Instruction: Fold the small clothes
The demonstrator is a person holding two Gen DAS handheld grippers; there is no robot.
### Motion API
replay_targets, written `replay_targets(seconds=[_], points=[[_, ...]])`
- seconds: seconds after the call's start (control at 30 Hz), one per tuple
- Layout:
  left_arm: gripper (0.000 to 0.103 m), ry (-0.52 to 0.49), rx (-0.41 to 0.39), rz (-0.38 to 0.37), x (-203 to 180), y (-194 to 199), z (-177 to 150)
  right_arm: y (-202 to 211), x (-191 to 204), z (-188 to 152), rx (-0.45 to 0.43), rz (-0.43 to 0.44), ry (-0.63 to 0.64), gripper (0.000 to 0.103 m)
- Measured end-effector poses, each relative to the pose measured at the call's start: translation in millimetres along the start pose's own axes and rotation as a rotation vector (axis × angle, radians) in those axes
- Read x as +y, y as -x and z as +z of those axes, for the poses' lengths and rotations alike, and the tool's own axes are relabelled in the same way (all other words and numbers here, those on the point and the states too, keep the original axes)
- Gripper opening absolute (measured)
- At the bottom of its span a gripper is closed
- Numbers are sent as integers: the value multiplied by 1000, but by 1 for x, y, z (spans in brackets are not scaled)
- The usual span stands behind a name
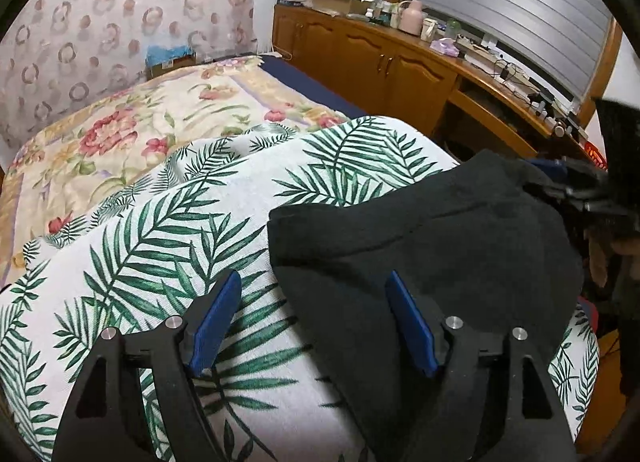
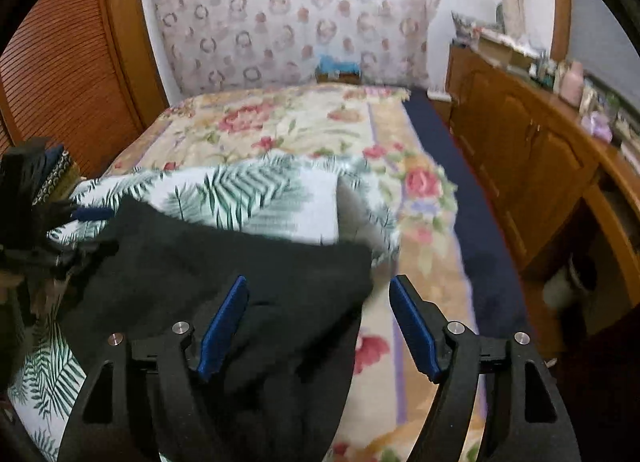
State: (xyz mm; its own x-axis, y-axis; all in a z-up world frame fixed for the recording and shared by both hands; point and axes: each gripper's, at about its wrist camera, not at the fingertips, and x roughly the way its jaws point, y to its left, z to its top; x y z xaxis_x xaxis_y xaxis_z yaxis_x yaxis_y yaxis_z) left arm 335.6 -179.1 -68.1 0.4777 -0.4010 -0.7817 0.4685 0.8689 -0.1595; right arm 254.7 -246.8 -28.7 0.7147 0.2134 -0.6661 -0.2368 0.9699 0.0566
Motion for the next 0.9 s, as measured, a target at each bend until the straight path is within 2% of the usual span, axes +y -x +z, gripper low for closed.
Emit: replay_targets(seconds=[0.2, 0.43, 0.5, 0.53, 0.6, 0.63, 0.7, 0.73, 0.77, 0.83, 0.9], points=[[76, 33, 10, -27, 4, -8, -2, -18, -5, -11, 50, 37, -62, 75], [75, 23, -1, -33, 1, -11, 0, -23, -22, 0, 77, 119, -103, 75], [68, 25, -7, -57, 2, -11, 1, -24, -25, -2, 86, 133, -113, 73], [61, 28, -9, -70, 2, -11, 2, -23, -26, -2, 85, 148, -112, 66], [50, 33, -8, -93, 2, -12, 4, -20, -25, -4, 77, 162, -108, 61], [42, 34, -8, -102, 3, -13, 5, -19, -24, -4, 71, 152, -94, 58], [32, 35, -9, -104, 3, -13, 5, -18, -18, -5, 52, 138, -62, 44], [21, 39, -6, -114, 3, -13, 4, -17, -16, -6, 45, 143, -47, 32], [15, 44, -1, -141, 2, -12, 5, -15, -13, -7, 39, 145, -33, 26], [14, 30, -18, -136, -2, -7, 4, -11, -6, -8, 26, 123, 8, 21], [13, -4, -52, -100, -11, 5, 3, -4, -4, -8, 9, 119, 14, 18]])
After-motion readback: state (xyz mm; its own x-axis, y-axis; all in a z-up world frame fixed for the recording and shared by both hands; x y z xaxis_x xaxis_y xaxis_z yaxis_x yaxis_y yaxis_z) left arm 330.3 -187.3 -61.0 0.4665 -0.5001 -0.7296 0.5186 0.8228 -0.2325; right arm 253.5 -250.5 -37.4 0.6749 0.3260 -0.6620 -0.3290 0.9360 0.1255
